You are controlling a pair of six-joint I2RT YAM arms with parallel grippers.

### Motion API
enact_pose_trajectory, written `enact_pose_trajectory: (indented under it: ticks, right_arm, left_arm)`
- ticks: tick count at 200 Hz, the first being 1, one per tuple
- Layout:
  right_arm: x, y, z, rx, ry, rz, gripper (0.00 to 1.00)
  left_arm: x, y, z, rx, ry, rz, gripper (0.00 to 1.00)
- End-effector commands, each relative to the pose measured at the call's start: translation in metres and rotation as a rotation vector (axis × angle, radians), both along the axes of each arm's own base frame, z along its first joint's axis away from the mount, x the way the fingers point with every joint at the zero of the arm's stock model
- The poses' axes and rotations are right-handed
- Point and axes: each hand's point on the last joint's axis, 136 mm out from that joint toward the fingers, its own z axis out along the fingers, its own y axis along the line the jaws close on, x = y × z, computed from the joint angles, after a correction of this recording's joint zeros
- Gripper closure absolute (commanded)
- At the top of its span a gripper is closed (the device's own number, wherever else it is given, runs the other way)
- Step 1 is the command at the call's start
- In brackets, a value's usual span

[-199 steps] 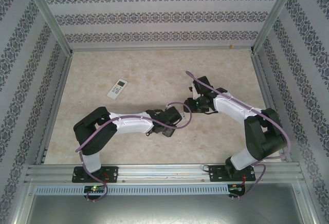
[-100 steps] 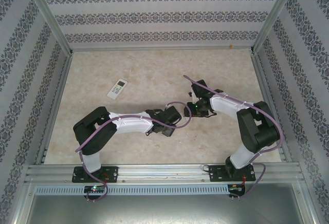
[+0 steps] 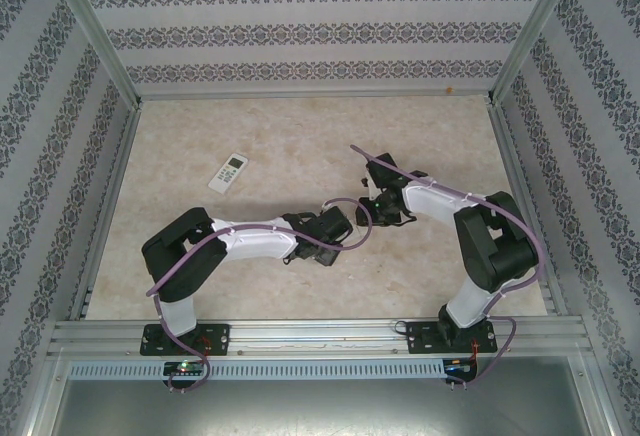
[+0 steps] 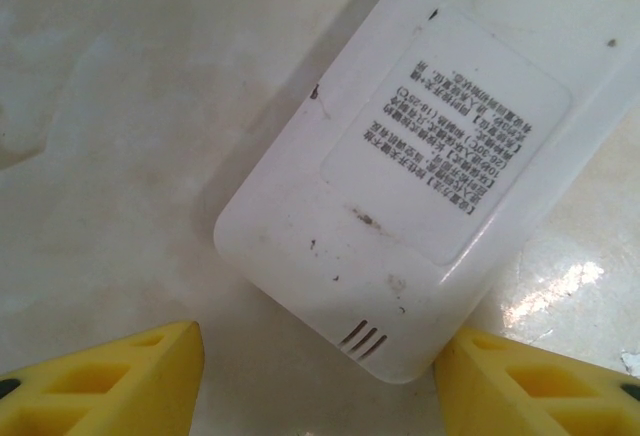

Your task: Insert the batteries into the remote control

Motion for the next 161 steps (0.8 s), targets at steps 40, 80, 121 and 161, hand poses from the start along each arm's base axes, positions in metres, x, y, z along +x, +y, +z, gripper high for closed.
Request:
enact_pose_trajectory:
  ticks: [40,80,121,161]
  right_arm:
    - [-0.057,0.050,0.000,0.157,0.085,-0.047,0.72]
    - [-0.058,0.027,0.018,0.106,-0.041,-0.148,0.67]
    - [-0.029,-0.004,0.066,0.028,-0.300,-0.012,0.42]
    - [-0.032,0.028,0.078,0.005,-0.452,0.364,0.07]
  left_arm:
    - [0.005,0.023,-0.010,0.022,0.015,0.052,0.38]
    - [0.015,0.030,0.001,-0.046,-0.004,0.113,0.37]
    - [0.018,0.040,0.030,-0.137,-0.056,0.128,0.15]
    - [0.014,0.069,0.071,-0.432,-0.009,0.288,0.06]
